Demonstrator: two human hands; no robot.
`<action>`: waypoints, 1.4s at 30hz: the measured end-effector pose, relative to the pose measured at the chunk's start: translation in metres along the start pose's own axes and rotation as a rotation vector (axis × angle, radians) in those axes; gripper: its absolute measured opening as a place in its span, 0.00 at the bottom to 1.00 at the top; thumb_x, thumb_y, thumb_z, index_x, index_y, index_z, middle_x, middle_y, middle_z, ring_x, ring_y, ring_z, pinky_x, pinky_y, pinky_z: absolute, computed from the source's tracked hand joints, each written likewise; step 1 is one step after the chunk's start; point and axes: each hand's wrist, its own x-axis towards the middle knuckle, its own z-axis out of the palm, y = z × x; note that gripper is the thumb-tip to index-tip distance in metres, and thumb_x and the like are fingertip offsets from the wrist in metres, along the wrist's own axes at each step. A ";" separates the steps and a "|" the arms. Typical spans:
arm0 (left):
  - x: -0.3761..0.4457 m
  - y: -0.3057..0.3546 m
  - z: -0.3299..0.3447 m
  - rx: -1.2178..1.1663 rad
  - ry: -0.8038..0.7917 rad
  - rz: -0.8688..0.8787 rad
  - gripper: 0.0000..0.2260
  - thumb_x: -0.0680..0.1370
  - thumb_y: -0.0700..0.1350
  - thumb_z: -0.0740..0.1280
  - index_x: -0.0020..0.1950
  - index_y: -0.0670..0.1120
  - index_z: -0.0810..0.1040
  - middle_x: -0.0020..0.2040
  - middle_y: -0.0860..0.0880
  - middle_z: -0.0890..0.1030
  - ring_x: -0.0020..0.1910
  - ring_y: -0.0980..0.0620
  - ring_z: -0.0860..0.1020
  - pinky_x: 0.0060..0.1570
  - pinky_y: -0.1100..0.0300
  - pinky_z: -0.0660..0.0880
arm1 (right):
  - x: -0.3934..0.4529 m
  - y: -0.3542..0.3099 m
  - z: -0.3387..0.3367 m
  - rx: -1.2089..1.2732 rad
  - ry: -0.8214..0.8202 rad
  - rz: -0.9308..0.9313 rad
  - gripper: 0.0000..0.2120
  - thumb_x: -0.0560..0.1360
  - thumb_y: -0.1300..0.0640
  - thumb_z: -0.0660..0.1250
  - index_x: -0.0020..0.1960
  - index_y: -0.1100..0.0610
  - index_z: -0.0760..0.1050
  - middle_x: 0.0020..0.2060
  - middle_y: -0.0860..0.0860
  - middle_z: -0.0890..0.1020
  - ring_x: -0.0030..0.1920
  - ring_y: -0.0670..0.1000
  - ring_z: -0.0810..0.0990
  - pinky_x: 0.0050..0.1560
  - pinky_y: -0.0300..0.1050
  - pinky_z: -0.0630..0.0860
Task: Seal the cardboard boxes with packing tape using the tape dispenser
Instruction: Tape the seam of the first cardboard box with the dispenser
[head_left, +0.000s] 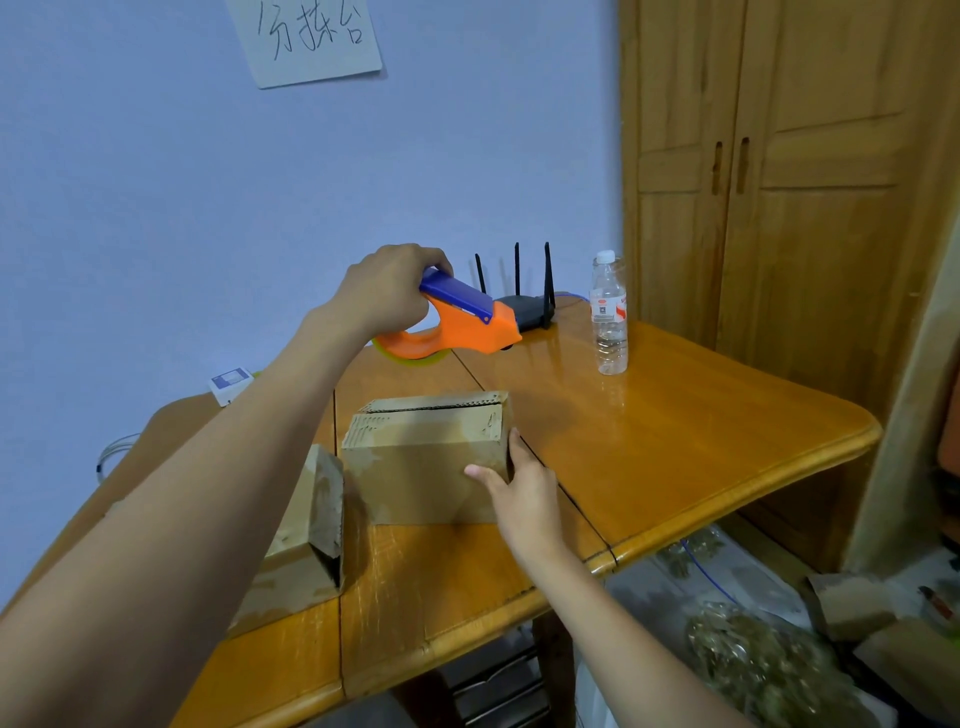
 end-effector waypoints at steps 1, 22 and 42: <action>0.000 -0.001 0.000 0.002 0.000 -0.003 0.27 0.69 0.30 0.62 0.65 0.51 0.76 0.59 0.47 0.80 0.51 0.47 0.73 0.42 0.54 0.70 | 0.001 0.001 0.000 -0.009 -0.002 0.001 0.41 0.76 0.44 0.70 0.81 0.59 0.56 0.67 0.56 0.78 0.65 0.55 0.78 0.62 0.38 0.70; 0.001 -0.006 0.008 0.022 0.042 -0.069 0.25 0.70 0.33 0.62 0.64 0.52 0.77 0.58 0.48 0.80 0.48 0.48 0.71 0.42 0.54 0.70 | 0.033 0.029 -0.018 -0.040 -0.064 -0.078 0.30 0.74 0.45 0.74 0.73 0.53 0.73 0.61 0.47 0.83 0.60 0.49 0.81 0.53 0.32 0.76; 0.016 0.012 0.015 0.016 0.028 -0.082 0.23 0.71 0.35 0.63 0.64 0.52 0.77 0.58 0.48 0.80 0.47 0.48 0.71 0.42 0.56 0.67 | 0.033 -0.075 0.017 -0.670 -0.099 -0.575 0.26 0.83 0.51 0.58 0.76 0.65 0.63 0.76 0.60 0.67 0.77 0.59 0.62 0.76 0.54 0.59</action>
